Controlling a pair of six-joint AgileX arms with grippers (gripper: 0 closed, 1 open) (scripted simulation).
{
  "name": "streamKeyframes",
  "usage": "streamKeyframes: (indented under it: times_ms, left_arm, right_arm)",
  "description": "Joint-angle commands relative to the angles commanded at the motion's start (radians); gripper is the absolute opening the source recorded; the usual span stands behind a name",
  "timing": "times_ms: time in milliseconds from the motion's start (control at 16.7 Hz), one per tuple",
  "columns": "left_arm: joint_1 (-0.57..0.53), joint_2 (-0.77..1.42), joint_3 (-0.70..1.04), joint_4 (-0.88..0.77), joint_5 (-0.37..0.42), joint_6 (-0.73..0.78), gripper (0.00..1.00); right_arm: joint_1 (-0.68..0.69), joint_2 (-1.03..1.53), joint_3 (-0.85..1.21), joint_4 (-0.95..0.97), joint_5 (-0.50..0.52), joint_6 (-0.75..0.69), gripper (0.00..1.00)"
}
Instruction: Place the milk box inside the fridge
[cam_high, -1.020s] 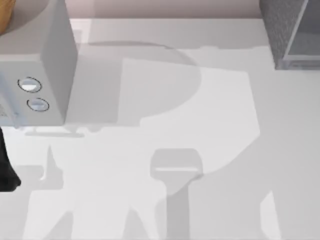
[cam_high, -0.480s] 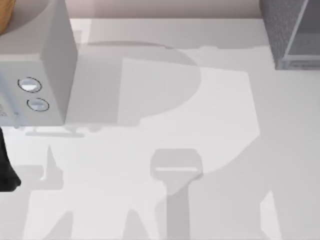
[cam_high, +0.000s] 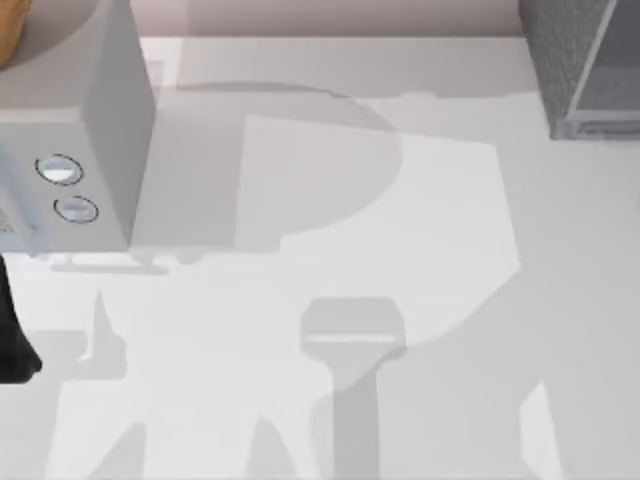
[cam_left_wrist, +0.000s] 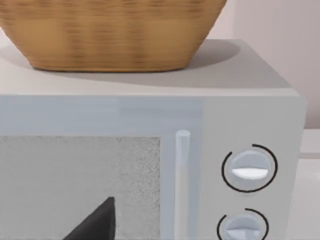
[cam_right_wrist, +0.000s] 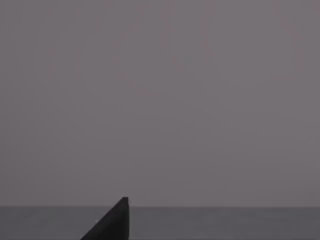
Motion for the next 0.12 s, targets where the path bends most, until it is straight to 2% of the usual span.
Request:
streamKeyframes:
  times_ms: [120]
  left_arm:
    - [0.0,0.0,0.0,0.0,0.0,0.0,1.0]
  right_arm:
    - [0.0,0.0,0.0,0.0,0.0,0.0,1.0]
